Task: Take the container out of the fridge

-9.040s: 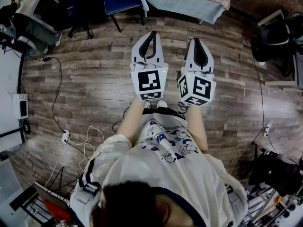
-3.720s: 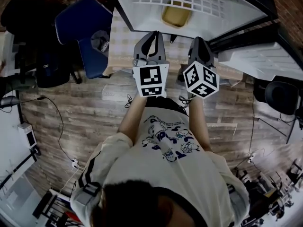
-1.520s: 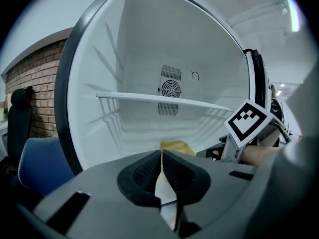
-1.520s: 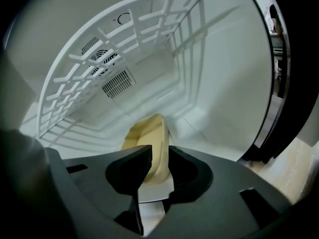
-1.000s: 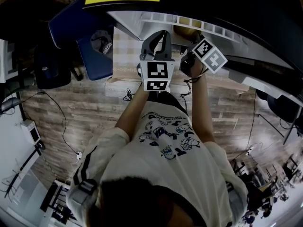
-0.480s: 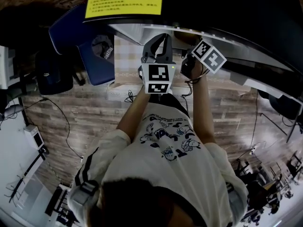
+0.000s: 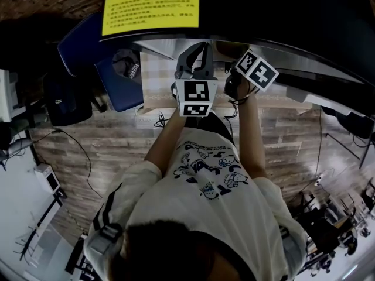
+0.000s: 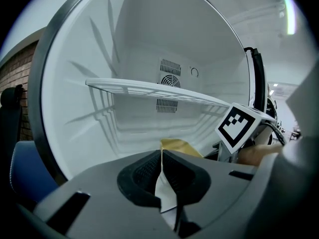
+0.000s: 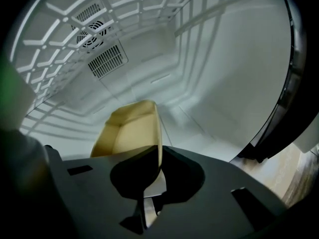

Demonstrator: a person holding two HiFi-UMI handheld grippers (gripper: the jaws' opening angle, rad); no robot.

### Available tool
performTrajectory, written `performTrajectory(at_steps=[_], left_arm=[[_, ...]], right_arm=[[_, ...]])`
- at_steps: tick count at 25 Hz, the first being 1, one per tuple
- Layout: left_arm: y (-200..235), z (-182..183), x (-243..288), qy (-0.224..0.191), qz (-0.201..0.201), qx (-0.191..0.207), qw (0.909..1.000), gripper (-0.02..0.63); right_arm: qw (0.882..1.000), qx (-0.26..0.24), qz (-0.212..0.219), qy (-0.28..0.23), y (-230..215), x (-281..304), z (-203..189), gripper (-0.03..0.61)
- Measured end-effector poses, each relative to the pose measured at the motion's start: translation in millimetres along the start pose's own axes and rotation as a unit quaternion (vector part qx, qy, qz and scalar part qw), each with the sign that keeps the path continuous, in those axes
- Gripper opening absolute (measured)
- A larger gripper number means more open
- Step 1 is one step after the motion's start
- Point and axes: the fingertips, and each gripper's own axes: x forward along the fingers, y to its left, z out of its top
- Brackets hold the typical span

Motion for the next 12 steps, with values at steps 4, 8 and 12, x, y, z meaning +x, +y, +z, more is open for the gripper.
performTrajectory(at_steps=[4, 8, 12], left_arm=[[-2.7, -2.1, -0.8, -0.001, -0.009, 0.003, 1.0000, 0.023], [-8.3, -2.3, -2.9, -0.003, -0.016, 0.008, 0.9998, 0.023], [-13.8, -0.2, -8.7, -0.007, -0.016, 0.009, 0.9998, 0.022]], right_arm=[[1.000, 0.000, -0.005, -0.004, -3.1, -5.9, -3.3, 0.040], [1.000, 0.002, -0.006, -0.010, -7.2, -15.7, -6.0, 0.040], [1.000, 0.000, -0.002, -0.012, -11.8, -28.2, -11.4, 0.040]])
